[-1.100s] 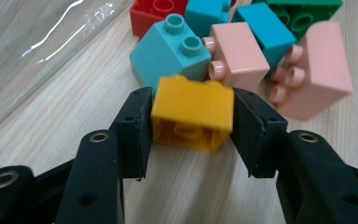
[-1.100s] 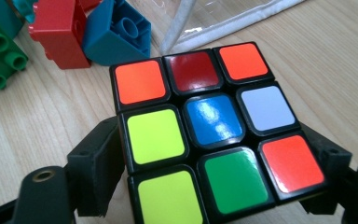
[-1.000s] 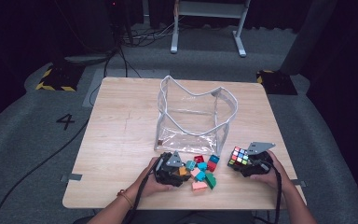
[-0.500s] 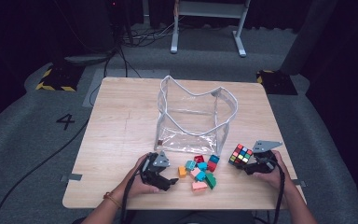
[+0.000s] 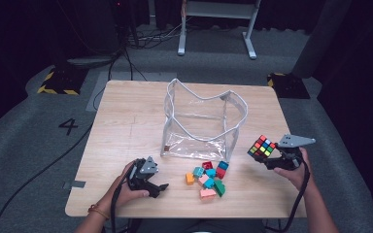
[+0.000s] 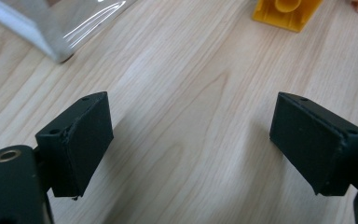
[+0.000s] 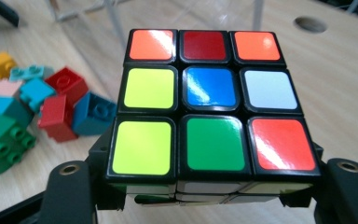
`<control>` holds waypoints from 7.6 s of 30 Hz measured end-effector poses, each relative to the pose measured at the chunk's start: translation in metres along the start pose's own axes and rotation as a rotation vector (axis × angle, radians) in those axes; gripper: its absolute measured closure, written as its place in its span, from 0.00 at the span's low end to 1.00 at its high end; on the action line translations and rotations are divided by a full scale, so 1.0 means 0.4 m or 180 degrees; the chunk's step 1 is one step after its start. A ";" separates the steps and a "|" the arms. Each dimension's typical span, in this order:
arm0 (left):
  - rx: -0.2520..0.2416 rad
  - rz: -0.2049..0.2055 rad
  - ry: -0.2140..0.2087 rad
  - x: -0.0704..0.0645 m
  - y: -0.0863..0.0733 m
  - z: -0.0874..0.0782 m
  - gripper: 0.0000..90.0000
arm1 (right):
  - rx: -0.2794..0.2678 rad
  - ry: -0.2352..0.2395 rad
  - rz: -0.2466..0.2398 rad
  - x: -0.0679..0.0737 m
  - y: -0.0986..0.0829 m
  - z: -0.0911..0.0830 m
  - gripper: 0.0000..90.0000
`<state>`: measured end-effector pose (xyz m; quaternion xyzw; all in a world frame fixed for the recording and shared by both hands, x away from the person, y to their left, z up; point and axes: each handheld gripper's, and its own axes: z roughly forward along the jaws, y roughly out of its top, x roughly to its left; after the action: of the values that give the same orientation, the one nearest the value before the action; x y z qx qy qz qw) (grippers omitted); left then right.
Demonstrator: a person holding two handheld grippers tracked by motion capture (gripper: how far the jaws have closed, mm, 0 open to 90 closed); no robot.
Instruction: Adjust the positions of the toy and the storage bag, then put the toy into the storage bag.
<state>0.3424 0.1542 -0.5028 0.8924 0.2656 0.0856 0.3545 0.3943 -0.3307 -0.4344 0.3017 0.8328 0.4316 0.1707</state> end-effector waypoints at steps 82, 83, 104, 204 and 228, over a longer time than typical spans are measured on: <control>0.0020 0.0000 0.0023 0.020 -0.002 -0.003 0.13 | 0.0955 0.0687 -0.1076 0.069 0.517 0.210 0.37; 0.0020 0.0000 0.0024 0.020 -0.002 -0.003 0.13 | 0.0977 0.0680 -0.1072 0.068 0.517 0.210 0.37; 0.0010 -0.0005 0.0013 0.020 -0.002 -0.003 0.13 | 0.1680 0.0558 -0.1379 0.065 0.518 0.238 0.37; -0.0005 -0.0192 0.0136 0.041 -0.033 -0.031 0.13 | 0.0242 0.0692 -0.0552 0.227 -0.018 0.178 0.75; -0.0013 -0.0303 0.0279 0.047 -0.033 -0.033 0.15 | -0.0002 0.0735 -0.0465 0.172 -0.014 0.066 0.75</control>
<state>0.3484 0.1803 -0.5027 0.8735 0.3229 0.1081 0.3480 0.3544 -0.2720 -0.4556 0.1884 0.8666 0.4501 0.1048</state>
